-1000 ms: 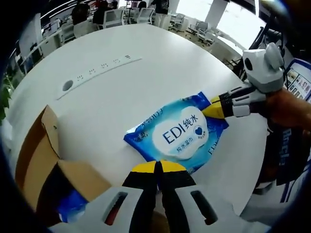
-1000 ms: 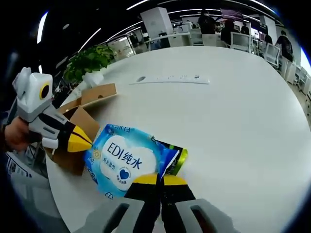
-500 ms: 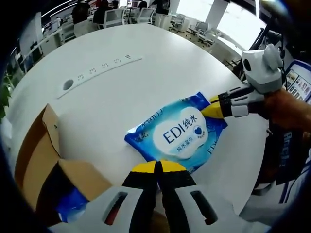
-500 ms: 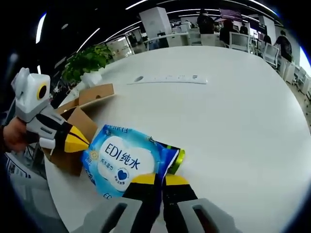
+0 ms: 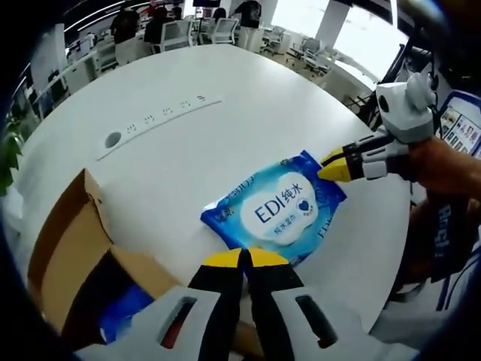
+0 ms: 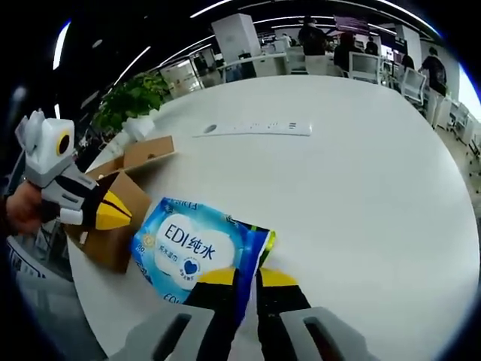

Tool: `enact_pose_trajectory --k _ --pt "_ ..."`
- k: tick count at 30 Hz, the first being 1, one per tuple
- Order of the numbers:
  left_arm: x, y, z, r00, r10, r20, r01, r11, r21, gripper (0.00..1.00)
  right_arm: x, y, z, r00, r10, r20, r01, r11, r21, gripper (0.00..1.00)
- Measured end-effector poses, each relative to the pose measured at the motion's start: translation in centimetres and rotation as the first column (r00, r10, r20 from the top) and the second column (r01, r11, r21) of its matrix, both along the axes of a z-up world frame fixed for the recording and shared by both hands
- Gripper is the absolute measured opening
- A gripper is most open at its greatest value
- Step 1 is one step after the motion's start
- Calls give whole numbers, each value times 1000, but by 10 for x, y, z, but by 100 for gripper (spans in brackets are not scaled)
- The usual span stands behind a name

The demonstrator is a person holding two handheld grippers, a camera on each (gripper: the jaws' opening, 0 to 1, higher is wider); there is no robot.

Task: Operate the shoe box by opening the lid, removing the specified soft item, and placing it in the target area until the item is outside and the box remains undamaged.

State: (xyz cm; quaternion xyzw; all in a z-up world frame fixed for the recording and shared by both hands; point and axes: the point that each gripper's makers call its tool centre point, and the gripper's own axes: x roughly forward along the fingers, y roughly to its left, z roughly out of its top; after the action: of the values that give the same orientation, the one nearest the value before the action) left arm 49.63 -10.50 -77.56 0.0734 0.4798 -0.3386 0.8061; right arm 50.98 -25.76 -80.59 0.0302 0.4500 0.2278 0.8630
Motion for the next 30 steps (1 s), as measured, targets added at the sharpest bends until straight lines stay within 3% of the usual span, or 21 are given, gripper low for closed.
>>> enact_pose_trajectory --k 9,16,25,30 --pt "1 7 38 997 10 73 -4 997 -78 8 1 12 37 997 -22 80 16 997 82 10" --pt "2 25 64 993 46 107 -31 990 -136 11 -6 30 52 995 -38 91 25 989 145 12" --pt "-5 80 87 983 109 151 -84 983 -164 16 -12 79 76 988 13 152 -47 974 222 18" --pt "-16 121 93 976 144 163 -118 980 -161 21 -15 108 81 985 59 161 -97 966 240 22"
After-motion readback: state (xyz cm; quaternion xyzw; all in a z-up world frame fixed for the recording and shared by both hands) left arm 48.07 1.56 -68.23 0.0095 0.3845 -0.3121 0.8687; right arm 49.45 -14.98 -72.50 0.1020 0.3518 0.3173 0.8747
